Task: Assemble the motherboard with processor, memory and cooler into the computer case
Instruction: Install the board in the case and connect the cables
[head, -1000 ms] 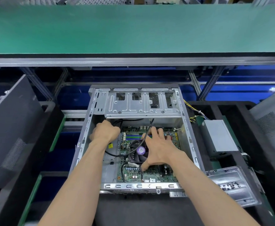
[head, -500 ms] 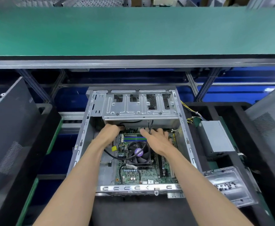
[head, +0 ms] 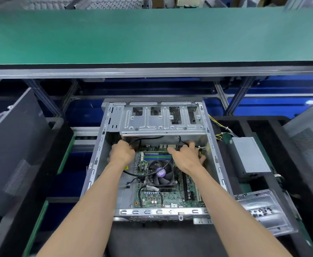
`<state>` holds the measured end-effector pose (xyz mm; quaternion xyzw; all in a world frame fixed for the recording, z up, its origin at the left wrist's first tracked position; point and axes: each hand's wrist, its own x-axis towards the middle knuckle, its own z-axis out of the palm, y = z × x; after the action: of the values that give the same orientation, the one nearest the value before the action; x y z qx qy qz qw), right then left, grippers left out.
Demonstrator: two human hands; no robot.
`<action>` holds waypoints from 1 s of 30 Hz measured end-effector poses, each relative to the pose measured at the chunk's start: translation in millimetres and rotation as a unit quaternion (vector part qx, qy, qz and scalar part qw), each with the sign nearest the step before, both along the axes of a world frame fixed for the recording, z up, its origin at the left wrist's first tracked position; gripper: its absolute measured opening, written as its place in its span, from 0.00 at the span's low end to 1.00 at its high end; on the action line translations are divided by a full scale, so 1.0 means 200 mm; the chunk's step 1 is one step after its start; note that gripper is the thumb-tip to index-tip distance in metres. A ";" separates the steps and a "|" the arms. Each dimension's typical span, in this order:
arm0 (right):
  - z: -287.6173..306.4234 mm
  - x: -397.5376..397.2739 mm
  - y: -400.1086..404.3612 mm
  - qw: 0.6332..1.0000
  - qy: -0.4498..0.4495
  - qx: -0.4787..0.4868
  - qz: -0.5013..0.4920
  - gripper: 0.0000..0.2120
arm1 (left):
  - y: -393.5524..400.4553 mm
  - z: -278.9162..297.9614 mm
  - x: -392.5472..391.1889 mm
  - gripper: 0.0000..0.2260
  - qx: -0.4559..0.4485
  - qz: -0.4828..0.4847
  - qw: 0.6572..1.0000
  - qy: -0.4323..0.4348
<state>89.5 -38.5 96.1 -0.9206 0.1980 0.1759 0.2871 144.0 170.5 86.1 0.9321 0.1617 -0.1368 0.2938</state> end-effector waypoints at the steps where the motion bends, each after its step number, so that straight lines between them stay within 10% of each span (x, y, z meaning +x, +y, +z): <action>1: 0.00 -0.01 0.00 1.000 -0.005 0.000 -0.004 0.33 | 0.00 0.00 0.00 0.13 0.002 0.009 1.000 -0.010; 12: 0.08 -0.04 0.00 0.996 -0.074 -0.046 0.000 0.12 | -0.04 -0.03 -0.02 0.14 0.000 0.017 1.000 -0.018; 21: 0.07 -0.05 0.01 0.974 -0.116 -0.170 0.093 0.18 | -0.06 -0.08 -0.01 0.18 0.014 0.011 0.999 -0.048; 30: 0.12 -0.07 0.02 0.990 -0.111 -0.027 0.088 0.12 | -0.06 -0.02 -0.02 0.10 0.006 0.008 0.998 -0.055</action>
<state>76.5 -33.7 119.3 -0.9558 0.0876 0.0920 0.2653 139.1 157.8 82.3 0.9386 0.1540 -0.0821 0.2977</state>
